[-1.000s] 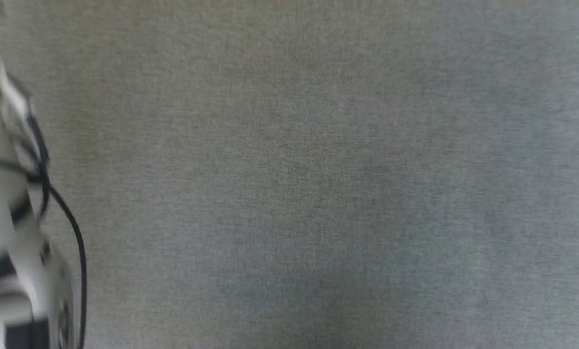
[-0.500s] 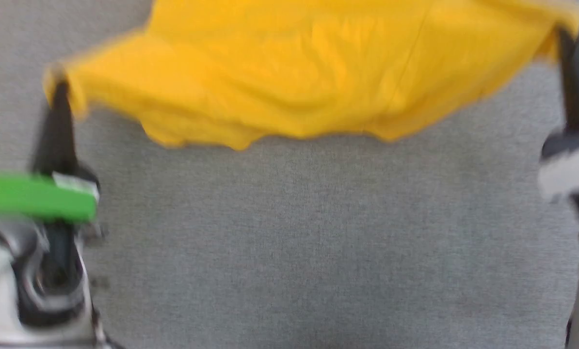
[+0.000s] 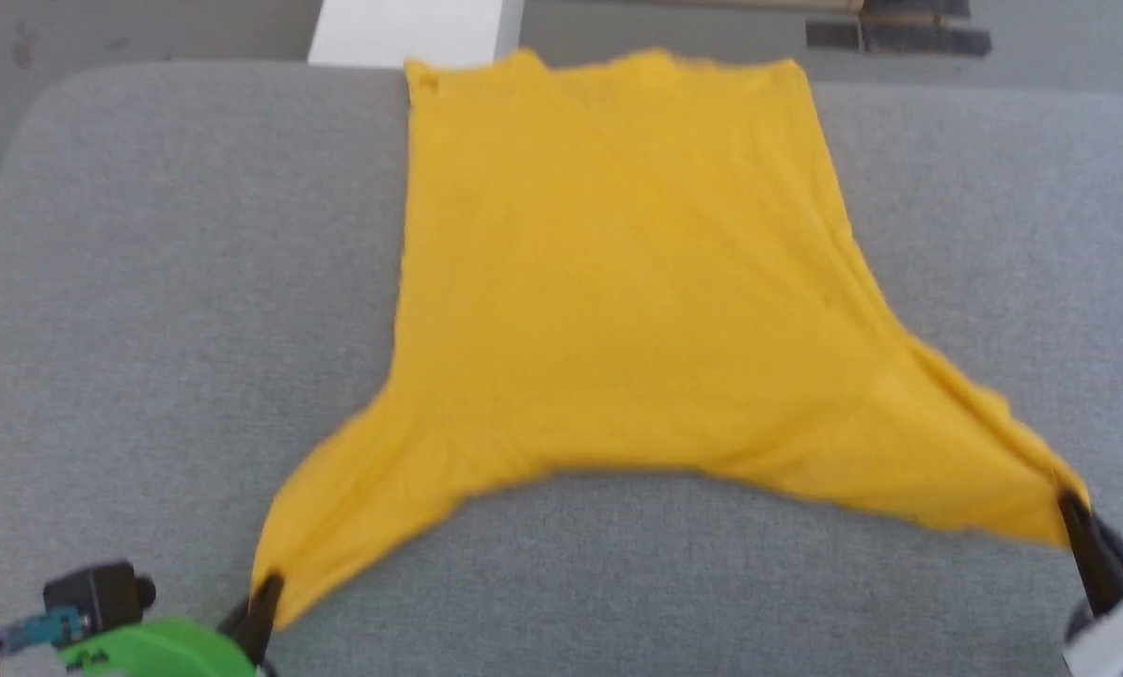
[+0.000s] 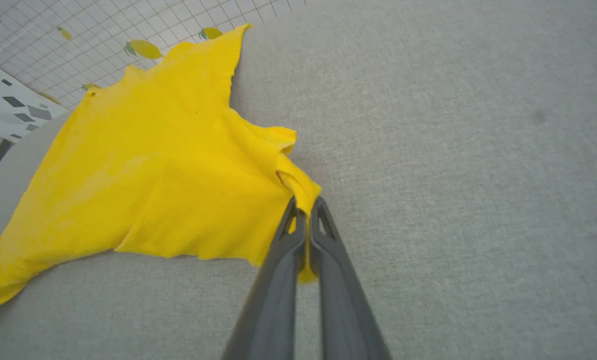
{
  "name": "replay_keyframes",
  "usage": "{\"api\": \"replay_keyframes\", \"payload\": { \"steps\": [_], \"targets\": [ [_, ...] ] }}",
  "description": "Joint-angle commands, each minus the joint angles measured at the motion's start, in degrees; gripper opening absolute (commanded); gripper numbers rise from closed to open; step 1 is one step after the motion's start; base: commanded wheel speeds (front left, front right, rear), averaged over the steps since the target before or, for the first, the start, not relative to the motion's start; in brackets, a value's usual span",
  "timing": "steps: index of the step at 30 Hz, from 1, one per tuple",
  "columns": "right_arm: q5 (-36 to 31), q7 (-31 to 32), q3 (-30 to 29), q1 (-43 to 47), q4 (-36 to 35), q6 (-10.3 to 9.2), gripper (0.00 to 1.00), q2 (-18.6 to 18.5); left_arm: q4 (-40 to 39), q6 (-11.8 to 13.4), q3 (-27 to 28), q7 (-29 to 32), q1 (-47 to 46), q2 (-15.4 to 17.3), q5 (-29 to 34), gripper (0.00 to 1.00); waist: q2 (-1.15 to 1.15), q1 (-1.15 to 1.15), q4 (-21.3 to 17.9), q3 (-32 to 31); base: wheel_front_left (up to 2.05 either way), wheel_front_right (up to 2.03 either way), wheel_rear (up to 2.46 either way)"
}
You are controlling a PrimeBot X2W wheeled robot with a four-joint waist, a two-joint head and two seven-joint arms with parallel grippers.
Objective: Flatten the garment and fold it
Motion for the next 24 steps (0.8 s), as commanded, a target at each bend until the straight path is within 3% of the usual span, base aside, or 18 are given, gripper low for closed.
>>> {"api": "replay_keyframes", "payload": {
  "steps": [1, 7, 15, 24],
  "targets": [
    [1.2, 0.9, -1.0, 1.8, 0.5, 0.20, 0.00, 0.0, 0.0, -0.5, 0.1, 1.0, 2.0, 1.2, -0.2, 0.00, 0.00, 0.01, 0.6, -3.2, 0.00, 0.00, 0.00],
    [3.7, 5.8, -3.9, 10.1, 2.5, 0.20, 0.00, 0.0, -0.2, -1.1, -0.6, 6.2, 8.8, 4.2, -2.0, 0.00, 0.00, 0.01, 0.6, -4.7, 0.00, 0.00, 0.00],
    [5.0, 11.8, -2.8, 19.2, 2.6, 0.20, 0.00, 0.0, -1.8, 1.2, 1.2, 9.3, 15.1, 5.7, -3.6, 0.00, 0.00, 0.01, 0.4, -4.4, 0.00, 0.00, 0.00],
    [1.9, 4.9, 0.9, 13.9, 5.2, 0.20, 0.00, 0.0, -5.5, -0.4, 2.2, 4.4, 11.0, 3.9, -3.8, 0.00, 0.00, 0.01, 0.2, -3.5, 0.00, 0.00, 0.00]
  ]
}}
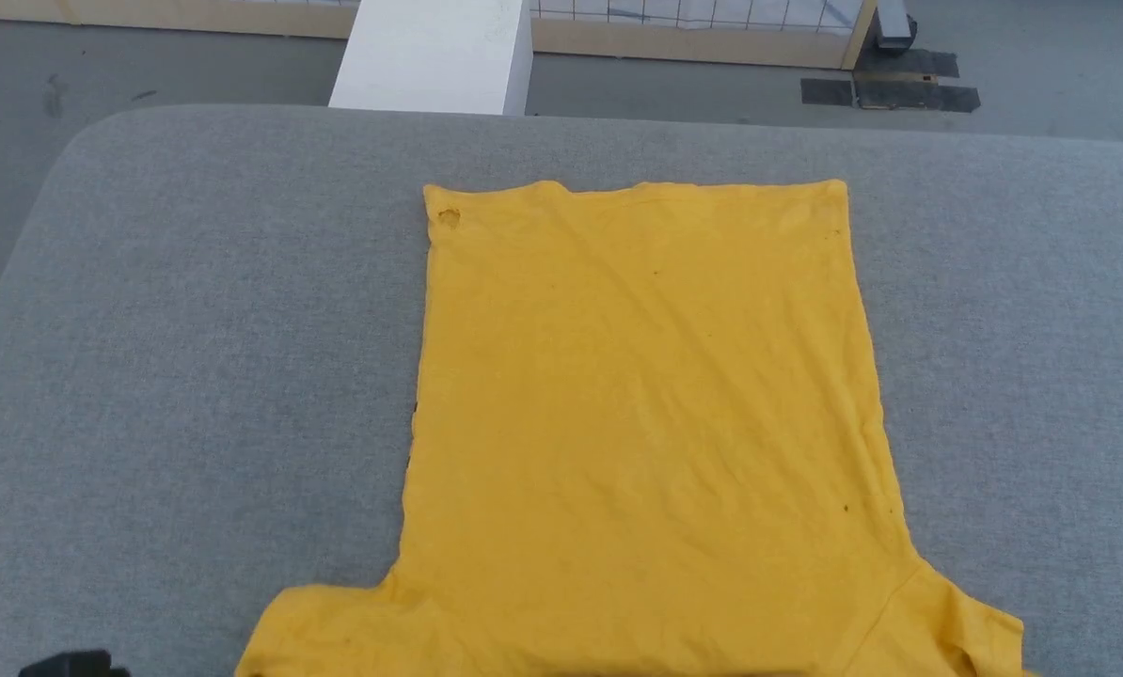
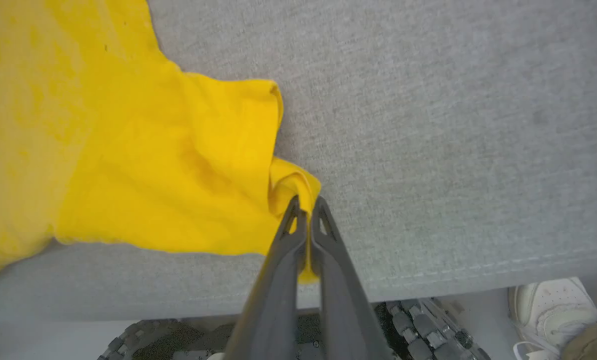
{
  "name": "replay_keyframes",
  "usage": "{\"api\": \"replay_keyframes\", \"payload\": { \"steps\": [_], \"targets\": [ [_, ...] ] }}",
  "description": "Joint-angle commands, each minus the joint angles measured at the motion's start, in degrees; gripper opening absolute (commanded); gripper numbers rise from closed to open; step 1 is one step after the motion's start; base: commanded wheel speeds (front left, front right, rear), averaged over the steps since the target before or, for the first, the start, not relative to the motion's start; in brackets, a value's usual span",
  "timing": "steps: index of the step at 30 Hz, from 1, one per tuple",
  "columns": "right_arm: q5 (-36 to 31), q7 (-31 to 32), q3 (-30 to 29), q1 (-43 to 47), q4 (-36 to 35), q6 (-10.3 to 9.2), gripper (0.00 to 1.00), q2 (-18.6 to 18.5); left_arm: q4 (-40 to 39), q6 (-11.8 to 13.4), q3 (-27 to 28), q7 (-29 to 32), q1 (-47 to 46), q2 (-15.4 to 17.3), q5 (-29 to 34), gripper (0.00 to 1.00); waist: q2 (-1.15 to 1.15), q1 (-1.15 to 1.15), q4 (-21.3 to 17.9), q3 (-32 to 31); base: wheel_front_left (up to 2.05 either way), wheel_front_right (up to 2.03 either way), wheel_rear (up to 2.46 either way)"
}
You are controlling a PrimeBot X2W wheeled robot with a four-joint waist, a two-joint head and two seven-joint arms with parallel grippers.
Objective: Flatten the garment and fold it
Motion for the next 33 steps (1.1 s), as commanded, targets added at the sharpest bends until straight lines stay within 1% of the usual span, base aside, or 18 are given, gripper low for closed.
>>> {"api": "replay_keyframes", "payload": {
  "steps": [1, 5, 9, 10, 11, 12, 13, 15, 17, 19, 22, 24, 26, 27, 29, 30, 33],
  "targets": [
    [-1.3, -1.1, 1.0, -2.2, 1.0, 0.21, 0.00, 0.0, -0.5, -0.6, -0.3, -0.5, -2.1, -0.3, 0.0, 0.00, 0.00, 0.01, -0.1, 0.3, 0.00, 0.00, 0.00],
    [-4.4, -3.5, 3.1, -6.5, 5.5, 0.21, 0.00, 0.0, -2.0, -1.6, -1.7, -1.2, -5.0, -0.6, 0.6, 0.00, 0.00, 0.01, -0.2, 1.0, 0.00, 0.00, 0.00],
    [-6.9, -4.9, 3.4, -8.6, 9.7, 0.21, 0.00, 0.0, -3.5, -2.3, -2.8, -1.5, -6.8, -0.7, 1.3, 0.00, 0.00, 0.01, 0.0, 1.7, 0.00, 0.00, 0.00],
    [-7.2, -5.2, 3.1, -8.9, 10.3, 0.21, 0.34, 0.0, -3.9, -2.4, -2.9, -1.7, -7.0, -0.7, 1.4, 0.00, 0.00, 0.01, 0.1, 1.9, 0.00, 0.00, 0.00],
    [-7.6, -5.1, 3.0, -8.9, 10.6, 0.21, 0.54, 0.0, -4.2, -2.4, -3.0, -1.8, -7.1, -0.7, 1.5, 0.00, 0.00, 0.01, 0.1, 1.9, 0.00, 0.00, 0.00],
    [-7.9, -4.7, 2.8, -8.7, 10.6, 0.21, 1.00, 0.0, -4.5, -2.5, -3.2, -1.9, -7.2, -0.7, 1.6, 0.00, 0.00, 0.01, 0.2, 2.0, 0.00, 0.00, 0.00],
    [-7.9, -4.5, 2.5, -8.6, 10.1, 0.21, 1.00, 0.0, -4.8, -2.5, -3.2, -2.0, -7.2, -0.8, 1.6, 0.00, 0.00, 0.01, 0.3, 2.1, 0.00, 0.00, 0.00],
    [-7.4, -4.0, 1.9, -8.6, 7.0, 0.21, 1.00, 0.0, -5.4, -2.5, -3.2, -2.5, -7.2, -1.0, 1.7, 0.00, 0.00, 0.01, 0.5, 2.3, 0.00, 0.00, 0.00],
    [-6.6, -2.8, 0.8, -9.0, 1.8, 0.21, 1.00, 0.0, -5.9, -2.5, -3.2, -2.9, -7.0, -1.2, 1.8, 0.00, 0.00, 0.01, 0.7, 2.8, 0.00, 0.00, 0.00],
    [-6.3, -1.3, -0.9, -10.4, -5.0, 0.21, 1.00, -0.1, -6.4, -2.6, -3.2, -3.4, -7.0, -1.4, 1.9, 0.00, 0.00, 0.01, 1.2, 3.8, 0.00, 0.00, 0.00],
    [-8.4, 1.8, -3.7, -16.1, -14.5, 0.21, 1.00, -2.5, -7.0, -2.9, -3.3, -3.9, -7.4, -1.6, 2.0, 0.00, 0.00, 0.01, 2.2, 6.2, 0.00, 0.00, 0.00],
    [-10.1, 4.3, -4.9, -22.6, -18.1, 0.21, 1.00, -3.9, -7.2, -3.3, -3.5, -4.3, -8.1, -1.7, 2.0, 0.00, 0.00, 0.01, 3.2, 8.2, 0.00, 0.00, 0.00],
    [-12.0, 6.9, -4.5, -29.5, -18.9, 0.21, 1.00, -5.9, -7.3, -3.7, -4.0, -4.5, -9.0, -2.0, 1.9, 0.00, 0.00, 0.01, 4.5, 10.4, 0.00, 0.00, 0.00],
    [-12.1, 8.0, -4.3, -33.1, -18.4, 0.21, 1.00, -6.0, -7.3, -3.8, -4.1, -4.7, -9.4, -2.1, 1.9, 0.00, 0.00, 0.01, 5.0, 11.2, 0.00, 0.00, 0.00],
    [-13.2, 10.8, -2.9, -40.7, -16.6, 0.21, 1.00, -7.6, -7.5, -4.3, -4.7, -4.9, -10.4, -2.4, 1.9, 0.00, 0.00, 0.01, 6.5, 13.8, 0.00, 0.00, 0.00],
    [-13.7, 12.0, -2.0, -44.9, -14.9, 0.21, 1.00, -8.4, -7.4, -4.6, -5.0, -5.1, -11.0, -2.5, 1.9, 0.00, 0.00, 0.01, 7.2, 15.2, 0.00, 0.00, 0.00],
    [-15.3, 15.1, -1.3, -55.1, -8.7, 0.21, 1.00, -7.9, -7.0, -5.3, -6.0, -5.4, -12.7, -2.9, 2.0, 0.00, 0.00, 0.01, 9.0, 18.8, 0.00, 0.00, 0.00]
  ]
}}
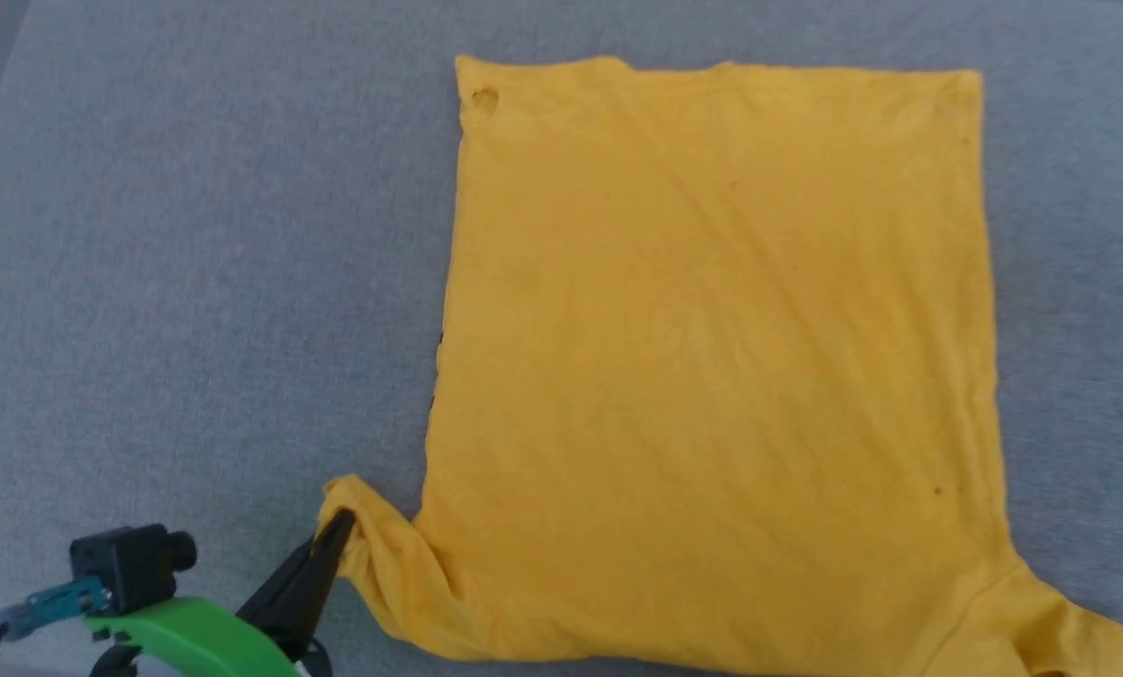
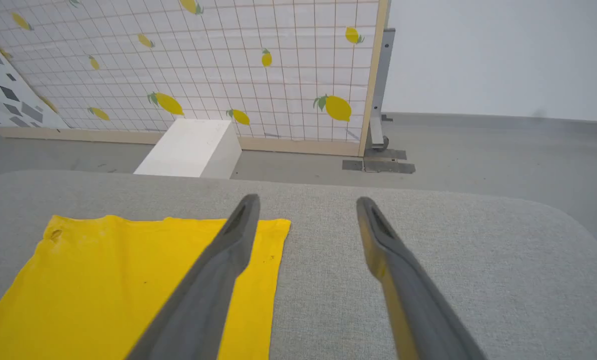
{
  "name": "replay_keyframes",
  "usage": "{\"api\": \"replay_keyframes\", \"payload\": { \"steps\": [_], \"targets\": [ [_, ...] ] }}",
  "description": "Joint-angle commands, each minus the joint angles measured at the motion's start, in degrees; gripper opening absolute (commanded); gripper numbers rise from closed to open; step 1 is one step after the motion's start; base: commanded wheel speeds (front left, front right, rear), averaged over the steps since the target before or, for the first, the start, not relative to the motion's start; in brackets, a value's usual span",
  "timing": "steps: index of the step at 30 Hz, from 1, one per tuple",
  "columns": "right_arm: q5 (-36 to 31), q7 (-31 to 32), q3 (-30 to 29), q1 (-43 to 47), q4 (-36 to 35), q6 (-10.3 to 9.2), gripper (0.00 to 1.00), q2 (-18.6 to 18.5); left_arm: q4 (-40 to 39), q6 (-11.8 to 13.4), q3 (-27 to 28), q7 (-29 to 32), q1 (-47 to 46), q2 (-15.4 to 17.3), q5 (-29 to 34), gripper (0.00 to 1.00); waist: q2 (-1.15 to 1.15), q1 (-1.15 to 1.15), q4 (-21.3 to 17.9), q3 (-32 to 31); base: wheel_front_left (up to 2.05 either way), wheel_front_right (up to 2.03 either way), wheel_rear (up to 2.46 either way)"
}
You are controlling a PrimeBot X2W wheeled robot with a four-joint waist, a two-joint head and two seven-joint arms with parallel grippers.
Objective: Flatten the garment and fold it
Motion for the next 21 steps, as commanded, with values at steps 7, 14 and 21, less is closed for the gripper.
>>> {"api": "replay_keyframes", "payload": {
  "steps": [7, 14, 21],
  "targets": [
    [-9.5, 4.6, 0.8, -14.8, 13.3, -0.08, 1.00, -0.2, 2.4, -2.2, -2.7, -0.9, -5.6, -1.4, 1.1, 0.00, 0.00, 0.00, 8.2, 12.7, 0.00, 0.00, 0.00],
    [-15.9, 9.3, -1.4, -16.5, 20.5, -0.08, 1.00, 1.2, 5.6, -3.4, -4.3, -1.8, -8.6, -2.4, 1.4, 0.00, 0.00, 0.00, 11.0, 15.2, 0.00, 0.00, 0.00],
    [-17.7, 7.8, -2.8, -16.0, 21.5, -0.08, 0.00, 2.1, 6.0, -3.1, -4.0, -2.2, -8.8, -2.3, 1.6, 0.00, 0.00, 0.00, 10.2, 14.9, 0.00, 0.00, 0.00]
  ]
}}
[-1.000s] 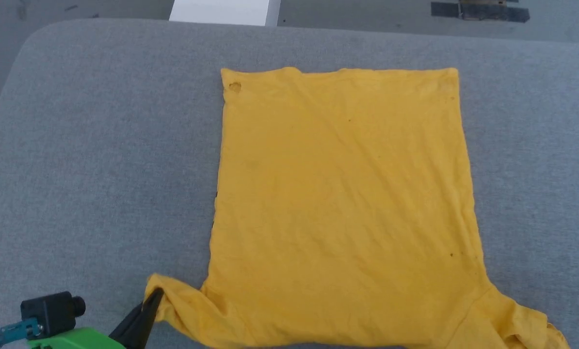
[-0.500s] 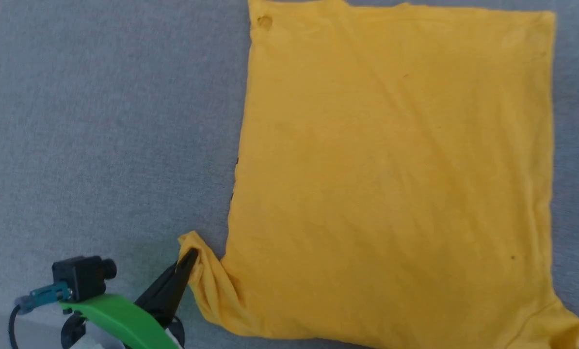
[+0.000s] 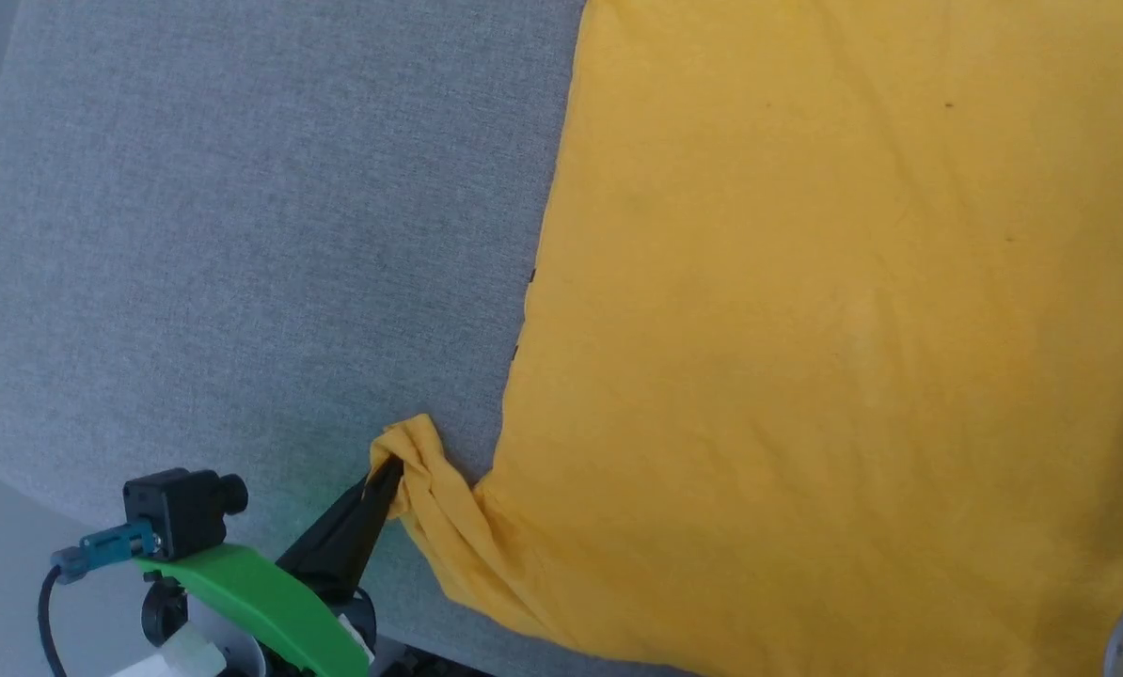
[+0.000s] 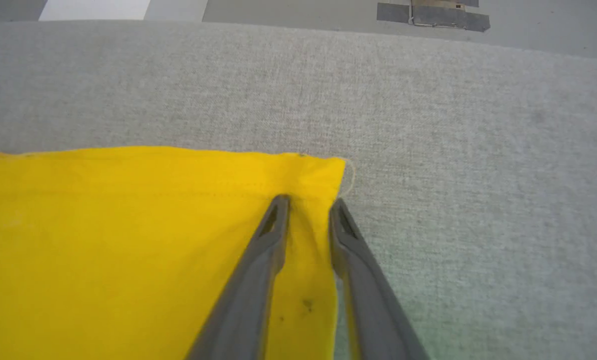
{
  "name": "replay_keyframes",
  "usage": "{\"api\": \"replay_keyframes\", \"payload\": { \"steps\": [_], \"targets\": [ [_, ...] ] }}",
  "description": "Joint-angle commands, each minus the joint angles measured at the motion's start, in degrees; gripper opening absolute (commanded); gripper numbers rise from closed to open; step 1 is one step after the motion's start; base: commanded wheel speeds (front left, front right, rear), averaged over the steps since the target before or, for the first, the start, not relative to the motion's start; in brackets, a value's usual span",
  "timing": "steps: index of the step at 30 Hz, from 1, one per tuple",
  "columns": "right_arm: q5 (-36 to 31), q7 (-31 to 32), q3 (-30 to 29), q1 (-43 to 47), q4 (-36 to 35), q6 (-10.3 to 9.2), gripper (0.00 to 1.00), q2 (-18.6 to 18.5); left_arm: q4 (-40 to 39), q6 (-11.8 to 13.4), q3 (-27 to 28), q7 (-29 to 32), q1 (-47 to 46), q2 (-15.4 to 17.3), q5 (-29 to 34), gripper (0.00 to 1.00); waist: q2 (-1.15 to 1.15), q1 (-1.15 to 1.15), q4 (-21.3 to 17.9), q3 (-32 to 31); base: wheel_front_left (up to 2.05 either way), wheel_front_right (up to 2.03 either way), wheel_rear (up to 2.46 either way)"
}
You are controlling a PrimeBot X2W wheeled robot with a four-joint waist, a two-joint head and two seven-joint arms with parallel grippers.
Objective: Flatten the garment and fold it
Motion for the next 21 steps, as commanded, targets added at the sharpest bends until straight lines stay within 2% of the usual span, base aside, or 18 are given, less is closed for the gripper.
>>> {"api": "replay_keyframes", "payload": {
  "steps": [1, 6, 10, 17, 19, 21],
  "targets": [
    [0.4, -0.5, -0.3, 0.5, 0.9, -0.08, 0.00, 0.7, 0.6, 0.4, 0.3, -0.4, -0.7, 0.0, 0.7, 0.00, 0.00, -0.01, -0.8, -0.6, 0.00, 0.00, 0.00],
    [3.8, -4.9, -1.3, 2.7, -0.4, -0.08, 0.00, 0.4, 0.1, 1.0, 1.2, -1.1, -0.7, 0.6, 1.6, 0.00, 0.00, -0.01, -3.9, -4.0, 0.00, 0.00, 0.00],
    [7.9, -7.4, -2.7, 9.2, -5.0, -0.08, 0.00, 0.7, -0.8, 1.6, 1.8, -1.2, 0.1, 1.1, 2.0, 0.00, 0.00, -0.01, -7.2, -7.8, 0.00, 0.00, 0.00],
    [16.5, -9.2, -11.7, 29.4, -14.7, -0.08, 0.00, 5.6, -3.1, 2.6, 3.8, -2.2, 2.5, 2.0, 2.4, 0.00, 0.00, -0.01, -13.5, -12.8, 0.00, 0.00, 0.00],
    [19.6, -9.7, -15.0, 36.0, -15.5, -0.08, 0.00, 6.3, -3.5, 2.8, 4.1, -2.3, 3.1, 2.2, 2.4, 0.00, 0.00, -0.01, -14.8, -13.6, 0.00, 0.00, 0.00],
    [25.5, -10.5, -17.8, 42.2, -12.6, -0.08, 0.00, 6.4, -3.6, 2.9, 4.7, -2.5, 3.7, 2.4, 2.4, 0.00, 0.00, -0.01, -16.0, -14.3, 0.00, 0.00, 0.00]
  ]
}}
